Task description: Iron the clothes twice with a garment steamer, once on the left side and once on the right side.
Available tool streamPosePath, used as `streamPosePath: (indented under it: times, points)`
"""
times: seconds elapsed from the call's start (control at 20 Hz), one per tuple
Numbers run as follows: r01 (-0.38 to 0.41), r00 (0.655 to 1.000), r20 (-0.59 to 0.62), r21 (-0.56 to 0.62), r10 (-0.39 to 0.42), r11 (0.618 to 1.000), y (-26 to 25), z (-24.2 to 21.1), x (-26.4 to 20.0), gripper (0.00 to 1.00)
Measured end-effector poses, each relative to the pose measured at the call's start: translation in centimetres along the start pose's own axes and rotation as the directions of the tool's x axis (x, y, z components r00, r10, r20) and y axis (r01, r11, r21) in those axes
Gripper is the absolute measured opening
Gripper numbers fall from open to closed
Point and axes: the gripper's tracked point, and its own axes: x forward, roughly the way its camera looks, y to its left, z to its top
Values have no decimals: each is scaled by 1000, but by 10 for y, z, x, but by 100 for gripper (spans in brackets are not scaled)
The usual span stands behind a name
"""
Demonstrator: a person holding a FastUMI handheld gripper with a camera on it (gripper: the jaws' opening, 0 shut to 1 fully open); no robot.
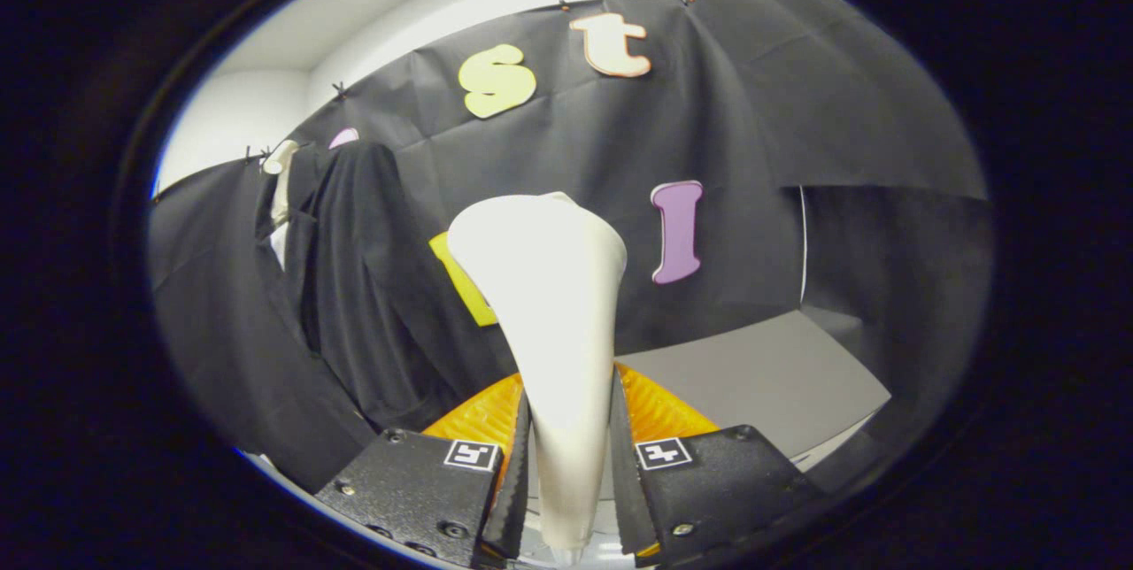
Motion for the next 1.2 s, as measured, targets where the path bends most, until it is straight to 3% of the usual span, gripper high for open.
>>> streamPosePath:
  times: [0.3, 0.75, 1.2]
  points:
    - [19, 994, 113, -108, -7, 994, 92, 46, -21, 43]
    - [48, 978, 209, -283, 13, 958, 222, 77, 0, 43]
    - [125, 981, 184, -364, -60, 923, 258, 60, 43, 43]
